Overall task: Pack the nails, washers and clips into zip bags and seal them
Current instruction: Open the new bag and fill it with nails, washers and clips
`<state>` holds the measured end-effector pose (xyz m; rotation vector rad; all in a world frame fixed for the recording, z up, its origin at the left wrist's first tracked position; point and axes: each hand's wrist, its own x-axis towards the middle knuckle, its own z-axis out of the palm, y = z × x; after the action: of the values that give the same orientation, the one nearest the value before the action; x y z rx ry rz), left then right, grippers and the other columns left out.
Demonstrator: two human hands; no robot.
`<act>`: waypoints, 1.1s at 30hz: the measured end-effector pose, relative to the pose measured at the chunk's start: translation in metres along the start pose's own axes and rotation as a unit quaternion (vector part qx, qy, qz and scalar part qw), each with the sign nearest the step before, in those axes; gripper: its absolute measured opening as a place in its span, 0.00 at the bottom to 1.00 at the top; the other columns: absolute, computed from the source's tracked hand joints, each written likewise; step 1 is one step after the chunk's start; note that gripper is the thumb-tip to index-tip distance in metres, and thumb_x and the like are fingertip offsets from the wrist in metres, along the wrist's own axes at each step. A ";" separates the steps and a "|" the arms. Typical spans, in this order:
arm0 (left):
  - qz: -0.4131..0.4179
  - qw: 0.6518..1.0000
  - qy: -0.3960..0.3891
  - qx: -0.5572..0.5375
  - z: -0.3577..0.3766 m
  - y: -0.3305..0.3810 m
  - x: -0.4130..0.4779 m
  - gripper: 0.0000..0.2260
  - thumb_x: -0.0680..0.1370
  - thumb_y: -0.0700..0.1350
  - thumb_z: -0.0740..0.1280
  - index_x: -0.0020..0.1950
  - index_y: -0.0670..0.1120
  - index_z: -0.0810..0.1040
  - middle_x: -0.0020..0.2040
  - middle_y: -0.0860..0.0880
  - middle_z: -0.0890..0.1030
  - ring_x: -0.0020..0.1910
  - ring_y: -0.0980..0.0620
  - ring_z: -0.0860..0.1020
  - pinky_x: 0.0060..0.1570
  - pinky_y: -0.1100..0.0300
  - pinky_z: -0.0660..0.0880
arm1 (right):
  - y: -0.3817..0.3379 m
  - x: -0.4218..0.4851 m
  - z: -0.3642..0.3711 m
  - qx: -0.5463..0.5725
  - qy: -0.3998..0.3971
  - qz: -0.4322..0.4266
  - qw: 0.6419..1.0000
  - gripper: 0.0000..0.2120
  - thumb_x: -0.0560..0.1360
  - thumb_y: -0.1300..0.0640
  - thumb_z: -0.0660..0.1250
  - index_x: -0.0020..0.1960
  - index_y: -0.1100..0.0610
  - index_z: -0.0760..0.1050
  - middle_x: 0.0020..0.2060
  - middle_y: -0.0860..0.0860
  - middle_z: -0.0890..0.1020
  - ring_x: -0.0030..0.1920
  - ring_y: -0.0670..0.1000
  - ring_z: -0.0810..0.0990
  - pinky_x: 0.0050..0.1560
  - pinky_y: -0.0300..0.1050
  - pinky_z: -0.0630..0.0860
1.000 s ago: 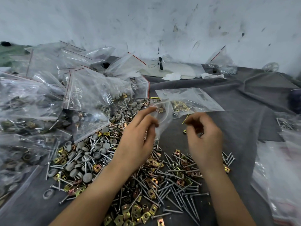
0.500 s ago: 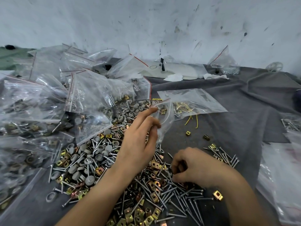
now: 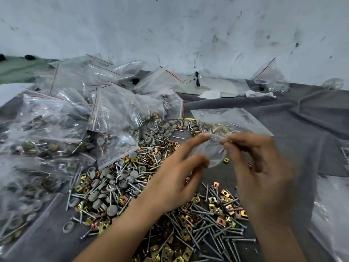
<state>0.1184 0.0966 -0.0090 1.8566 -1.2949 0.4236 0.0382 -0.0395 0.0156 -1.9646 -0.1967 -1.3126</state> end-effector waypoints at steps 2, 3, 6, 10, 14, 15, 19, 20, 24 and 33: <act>0.004 1.000 0.017 -0.005 0.000 0.001 0.000 0.07 0.77 0.39 0.61 0.47 0.39 0.78 0.69 0.42 0.71 0.64 0.49 0.74 0.61 0.66 0.70 | 0.002 0.000 0.003 -0.101 -0.017 -0.046 0.994 0.05 0.75 0.58 0.68 0.50 0.56 0.80 0.46 0.46 0.80 0.49 0.48 0.78 0.54 0.33 0.71; 0.003 0.999 0.037 -0.007 0.000 0.001 0.001 0.07 0.77 0.39 0.61 0.46 0.39 0.78 0.69 0.42 0.72 0.64 0.50 0.74 0.61 0.66 0.70 | 0.003 0.000 0.003 -0.128 -0.017 -0.054 0.990 0.06 0.75 0.57 0.68 0.49 0.58 0.81 0.48 0.47 0.81 0.51 0.51 0.77 0.56 0.35 0.70; -0.015 0.994 0.107 -0.004 0.000 0.000 0.001 0.07 0.78 0.39 0.60 0.45 0.38 0.76 0.67 0.43 0.73 0.61 0.56 0.74 0.58 0.71 0.69 | 0.006 0.003 0.000 -0.123 0.050 -0.024 0.991 0.07 0.76 0.58 0.67 0.50 0.60 0.80 0.51 0.52 0.80 0.54 0.51 0.76 0.59 0.37 0.68; -0.049 0.980 0.190 0.020 -0.004 -0.004 0.004 0.08 0.78 0.39 0.58 0.48 0.38 0.76 0.64 0.45 0.74 0.60 0.59 0.73 0.58 0.74 0.69 | 0.021 0.006 -0.006 -0.219 0.058 0.085 0.970 0.06 0.75 0.62 0.66 0.49 0.59 0.80 0.47 0.52 0.79 0.52 0.53 0.74 0.53 0.30 0.63; -0.035 0.971 0.231 0.057 -0.008 -0.007 0.007 0.05 0.76 0.36 0.62 0.47 0.35 0.76 0.60 0.42 0.75 0.59 0.57 0.72 0.58 0.74 0.68 | 0.052 -0.004 -0.005 -0.285 -0.190 0.256 0.904 0.11 0.76 0.64 0.64 0.57 0.56 0.79 0.56 0.51 0.78 0.59 0.54 0.73 0.55 0.38 0.65; -0.031 0.970 0.235 0.060 -0.008 -0.007 0.007 0.04 0.76 0.34 0.63 0.47 0.34 0.76 0.59 0.40 0.76 0.59 0.57 0.72 0.58 0.74 0.68 | 0.057 -0.008 -0.004 -0.287 -0.232 0.279 0.887 0.13 0.77 0.63 0.64 0.59 0.56 0.78 0.58 0.51 0.77 0.59 0.53 0.73 0.57 0.40 0.66; -0.044 0.963 0.261 0.056 -0.013 -0.007 0.007 0.05 0.76 0.35 0.63 0.49 0.35 0.76 0.58 0.40 0.76 0.59 0.55 0.73 0.59 0.73 0.68 | 0.069 -0.009 0.004 -0.320 -0.311 0.312 0.838 0.13 0.77 0.60 0.64 0.60 0.55 0.78 0.59 0.52 0.76 0.59 0.53 0.73 0.60 0.43 0.70; -0.048 0.960 0.271 0.053 -0.014 -0.008 0.006 0.06 0.76 0.37 0.62 0.49 0.35 0.76 0.58 0.41 0.76 0.60 0.54 0.73 0.60 0.71 0.69 | 0.071 -0.008 0.006 -0.329 -0.308 0.320 0.834 0.12 0.77 0.60 0.64 0.59 0.55 0.79 0.58 0.52 0.77 0.58 0.54 0.74 0.59 0.44 0.70; -0.053 0.951 0.304 0.002 -0.014 -0.010 0.006 0.05 0.78 0.40 0.61 0.52 0.43 0.74 0.58 0.47 0.76 0.59 0.52 0.76 0.54 0.54 0.77 | 0.074 -0.008 0.007 -0.340 -0.270 0.338 0.835 0.08 0.76 0.62 0.65 0.52 0.55 0.79 0.51 0.53 0.77 0.52 0.55 0.77 0.52 0.43 0.72; -0.114 0.925 0.266 -0.246 -0.019 -0.006 0.005 0.08 0.79 0.47 0.57 0.48 0.57 0.74 0.50 0.55 0.80 0.43 0.43 0.83 0.39 0.49 0.81 | 0.064 -0.002 0.000 -0.154 -0.143 0.349 0.913 0.09 0.74 0.66 0.67 0.44 0.53 0.78 0.40 0.48 0.83 0.41 0.46 0.81 0.43 0.36 0.75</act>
<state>0.1291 0.1092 0.0038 1.3177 -0.7185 0.3970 0.0699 -0.0842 -0.0183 -2.1805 0.5654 -0.6071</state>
